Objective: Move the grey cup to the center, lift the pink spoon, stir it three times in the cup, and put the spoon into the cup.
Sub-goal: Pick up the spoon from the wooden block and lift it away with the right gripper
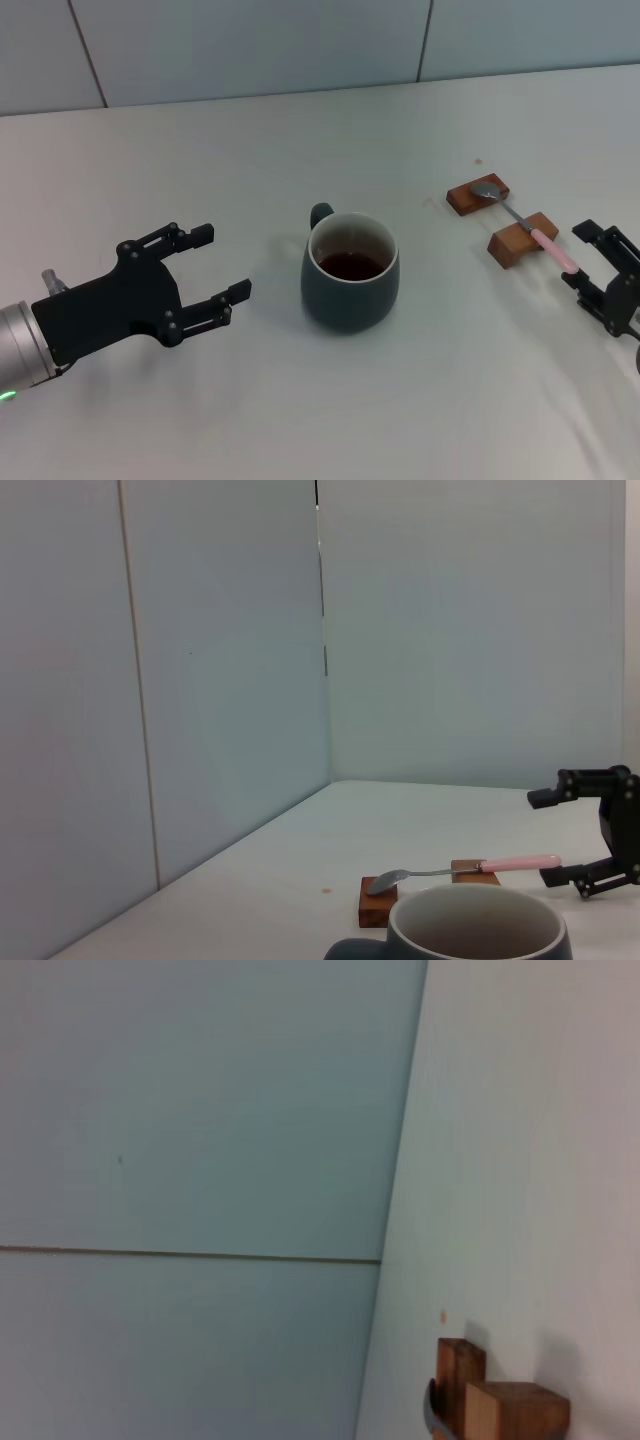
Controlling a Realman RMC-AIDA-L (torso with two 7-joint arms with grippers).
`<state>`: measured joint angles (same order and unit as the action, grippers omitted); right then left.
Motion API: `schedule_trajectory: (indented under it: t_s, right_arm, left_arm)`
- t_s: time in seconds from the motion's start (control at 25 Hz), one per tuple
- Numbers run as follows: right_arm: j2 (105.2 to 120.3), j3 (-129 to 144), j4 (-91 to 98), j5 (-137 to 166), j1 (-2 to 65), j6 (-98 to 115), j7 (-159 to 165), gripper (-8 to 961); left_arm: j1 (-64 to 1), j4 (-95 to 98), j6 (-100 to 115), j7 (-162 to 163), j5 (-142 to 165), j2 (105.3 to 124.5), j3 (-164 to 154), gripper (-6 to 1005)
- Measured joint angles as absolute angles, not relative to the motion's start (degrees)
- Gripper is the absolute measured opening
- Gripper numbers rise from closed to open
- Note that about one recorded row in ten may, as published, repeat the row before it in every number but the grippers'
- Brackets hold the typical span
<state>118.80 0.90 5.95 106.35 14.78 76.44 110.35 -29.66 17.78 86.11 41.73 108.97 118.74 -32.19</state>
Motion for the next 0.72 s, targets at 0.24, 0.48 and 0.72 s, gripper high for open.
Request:
schedule_trajectory:
  t_s: [0.24, 0.48, 0.72]
  right_arm:
    - [118.86, 1.3, 6.0, 106.3, 15.7, 75.8, 110.4, 799]
    - [118.89, 1.4, 6.0, 106.3, 16.4, 75.0, 110.1, 798]
    - [118.87, 2.2, 6.0, 106.3, 16.7, 73.8, 110.7, 797]
  left_arm:
    - [-29.9, 17.8, 86.1, 41.7, 109.0, 118.74, -32.3, 785]
    - [-30.1, 17.8, 86.2, 41.6, 109.0, 118.74, -32.3, 785]
    - [-30.1, 17.7, 86.2, 41.6, 109.0, 118.74, -32.3, 784]
